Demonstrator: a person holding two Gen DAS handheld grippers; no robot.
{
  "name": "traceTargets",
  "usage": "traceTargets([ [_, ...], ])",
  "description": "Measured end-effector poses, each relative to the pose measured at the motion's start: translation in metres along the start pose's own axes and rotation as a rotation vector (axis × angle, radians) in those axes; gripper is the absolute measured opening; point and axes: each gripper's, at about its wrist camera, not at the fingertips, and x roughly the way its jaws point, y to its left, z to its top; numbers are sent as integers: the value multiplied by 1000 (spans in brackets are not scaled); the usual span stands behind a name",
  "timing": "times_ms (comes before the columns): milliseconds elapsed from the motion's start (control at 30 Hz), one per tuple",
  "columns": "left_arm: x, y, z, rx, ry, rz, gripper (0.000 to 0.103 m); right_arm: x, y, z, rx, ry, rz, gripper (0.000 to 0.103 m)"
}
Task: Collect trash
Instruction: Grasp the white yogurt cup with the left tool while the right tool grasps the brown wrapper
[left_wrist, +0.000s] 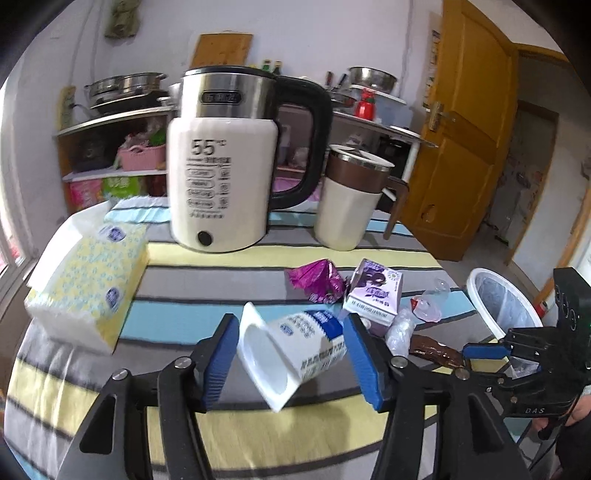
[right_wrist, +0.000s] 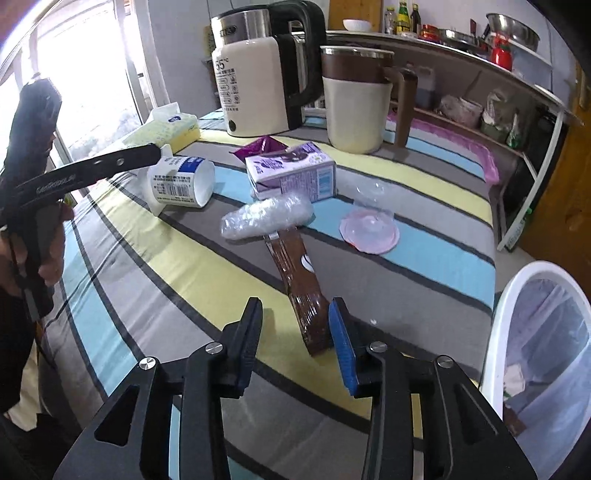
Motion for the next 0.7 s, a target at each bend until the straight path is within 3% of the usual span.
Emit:
traceTargets([
  [200,18,11,9,46,15,-39,61,10,-2,3,-4,19,5,44],
  [333,31,19,11,59,53,-121,65,9,-3,3,6,21,15,44],
  [467,30,13,4,90,79,-163,65,9,-3,2,22,24,17,26],
  [700,12,-5,-17,144,100,-195,65,4,0,-3,58,13,35,24],
])
